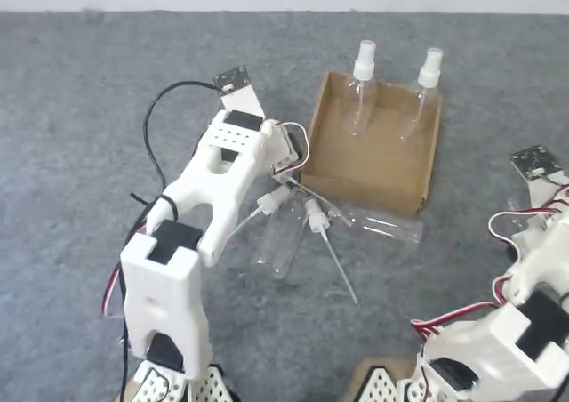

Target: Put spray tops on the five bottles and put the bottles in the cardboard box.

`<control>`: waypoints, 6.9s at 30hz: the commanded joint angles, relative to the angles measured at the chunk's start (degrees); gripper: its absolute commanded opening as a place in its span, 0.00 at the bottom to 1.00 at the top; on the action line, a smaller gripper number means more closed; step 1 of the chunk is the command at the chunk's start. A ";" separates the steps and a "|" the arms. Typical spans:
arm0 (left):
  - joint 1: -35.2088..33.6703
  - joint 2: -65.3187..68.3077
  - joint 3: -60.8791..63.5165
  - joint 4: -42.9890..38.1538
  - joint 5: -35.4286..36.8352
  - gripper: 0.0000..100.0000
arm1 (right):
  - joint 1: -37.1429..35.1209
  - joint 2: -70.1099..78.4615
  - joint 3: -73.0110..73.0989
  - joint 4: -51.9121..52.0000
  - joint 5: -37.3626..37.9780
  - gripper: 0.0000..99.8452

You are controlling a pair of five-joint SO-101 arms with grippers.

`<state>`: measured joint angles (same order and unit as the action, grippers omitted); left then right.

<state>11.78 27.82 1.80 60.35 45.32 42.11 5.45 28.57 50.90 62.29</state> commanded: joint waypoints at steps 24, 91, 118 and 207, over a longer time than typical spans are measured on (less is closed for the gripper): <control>-2.99 -11.52 -10.07 2.02 -2.20 0.09 | 1.45 1.36 0.97 -0.48 0.70 0.01; -21.19 -80.09 73.89 -34.90 -51.52 0.09 | -1.45 -6.99 0.97 -2.24 -12.13 0.01; -21.10 -118.24 94.73 -6.07 -51.87 0.09 | -2.15 -6.81 8.35 -8.84 -12.31 0.01; -21.10 -132.04 94.81 11.96 -51.87 0.09 | -6.73 -6.81 11.78 -8.66 -7.38 0.01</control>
<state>-9.32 -103.43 97.27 72.22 -6.64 37.01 -1.49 38.68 42.64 54.29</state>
